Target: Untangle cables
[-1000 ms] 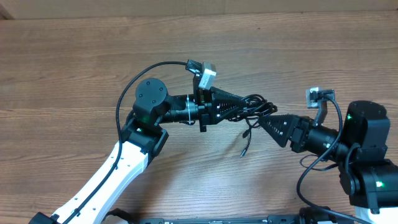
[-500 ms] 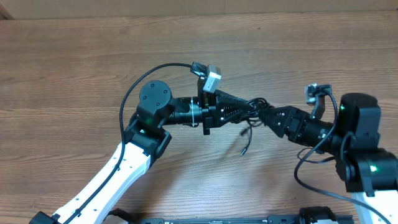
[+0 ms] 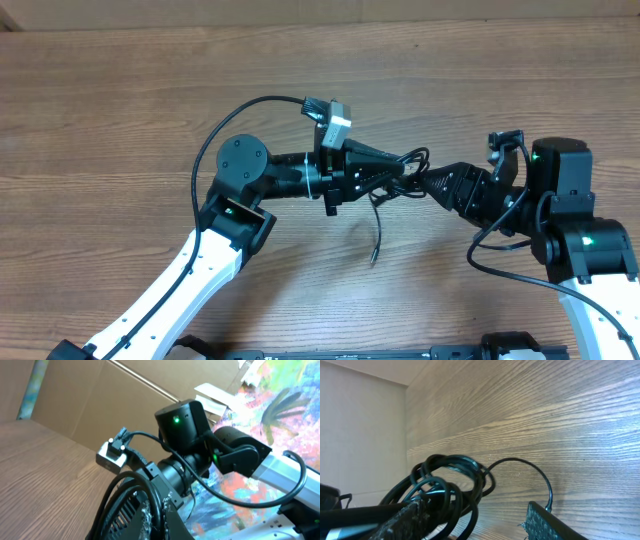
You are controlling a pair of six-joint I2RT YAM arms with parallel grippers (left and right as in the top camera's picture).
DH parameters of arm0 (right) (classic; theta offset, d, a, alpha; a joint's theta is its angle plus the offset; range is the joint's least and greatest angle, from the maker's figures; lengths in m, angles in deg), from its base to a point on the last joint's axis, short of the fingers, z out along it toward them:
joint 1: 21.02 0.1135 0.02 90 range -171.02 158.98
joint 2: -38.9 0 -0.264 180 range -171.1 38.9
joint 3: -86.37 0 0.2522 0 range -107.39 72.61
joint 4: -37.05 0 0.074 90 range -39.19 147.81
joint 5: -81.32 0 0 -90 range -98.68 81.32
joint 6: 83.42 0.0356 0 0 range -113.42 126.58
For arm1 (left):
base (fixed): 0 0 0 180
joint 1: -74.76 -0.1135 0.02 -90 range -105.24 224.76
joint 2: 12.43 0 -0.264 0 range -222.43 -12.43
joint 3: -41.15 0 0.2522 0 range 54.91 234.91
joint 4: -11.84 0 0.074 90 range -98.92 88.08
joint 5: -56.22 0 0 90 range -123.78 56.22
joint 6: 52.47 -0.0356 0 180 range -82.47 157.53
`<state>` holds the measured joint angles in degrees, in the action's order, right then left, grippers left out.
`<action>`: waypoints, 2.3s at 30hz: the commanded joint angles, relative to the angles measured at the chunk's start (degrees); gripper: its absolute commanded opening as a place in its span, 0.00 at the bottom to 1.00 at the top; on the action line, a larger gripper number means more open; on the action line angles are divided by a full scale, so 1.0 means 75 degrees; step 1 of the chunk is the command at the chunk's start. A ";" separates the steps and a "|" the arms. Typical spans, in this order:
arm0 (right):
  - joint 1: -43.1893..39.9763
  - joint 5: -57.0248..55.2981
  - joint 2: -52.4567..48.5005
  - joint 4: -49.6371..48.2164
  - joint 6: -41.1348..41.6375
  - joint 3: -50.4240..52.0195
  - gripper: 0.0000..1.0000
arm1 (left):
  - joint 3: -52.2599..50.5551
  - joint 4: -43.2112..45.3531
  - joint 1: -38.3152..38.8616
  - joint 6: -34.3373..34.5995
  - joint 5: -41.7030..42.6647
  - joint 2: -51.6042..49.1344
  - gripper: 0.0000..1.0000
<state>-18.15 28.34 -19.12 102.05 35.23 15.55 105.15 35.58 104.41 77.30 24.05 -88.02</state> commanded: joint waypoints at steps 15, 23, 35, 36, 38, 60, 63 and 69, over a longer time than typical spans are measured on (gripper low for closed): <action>0.0000 -0.0219 0.0012 0.0487 -0.0475 -0.0201 0.61 | 0.0172 0.1364 -0.0198 0.0565 -0.0297 0.0131 0.04; 0.0000 -0.0216 0.0012 0.0621 -0.0481 -0.0201 0.61 | 0.0172 0.1816 -0.0953 0.1387 -0.0335 0.0131 0.04; 0.0000 0.0364 0.0020 0.0376 -0.0799 -0.0201 0.62 | 0.0172 0.1728 -0.0965 0.1338 -0.0245 0.0131 0.04; 0.0000 0.0918 0.0020 0.0163 -0.1137 -0.0204 0.62 | 0.0172 0.1606 -0.0965 0.1227 -0.0163 0.0131 0.04; 0.0000 0.1754 0.0108 -0.0227 -0.1521 -0.0204 0.63 | 0.0172 0.1236 -0.0965 0.0947 0.0076 0.0131 0.04; 0.0000 0.1871 0.0440 -0.1699 -0.1862 -0.0201 0.70 | 0.0172 0.0644 -0.0268 0.0673 0.0866 0.0131 0.04; 0.0000 0.1568 0.0382 -0.1530 -0.1859 -0.0201 0.70 | 0.0172 0.0962 -0.0047 0.0737 0.0568 0.0131 0.04; 0.0000 -0.0644 0.0356 -0.0717 -0.1845 -0.0201 0.71 | 0.0172 0.2261 -0.0050 0.1629 0.0647 0.0131 0.04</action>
<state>-18.19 33.80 -16.26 95.71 21.57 15.40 105.19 48.84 103.67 85.67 29.18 -88.02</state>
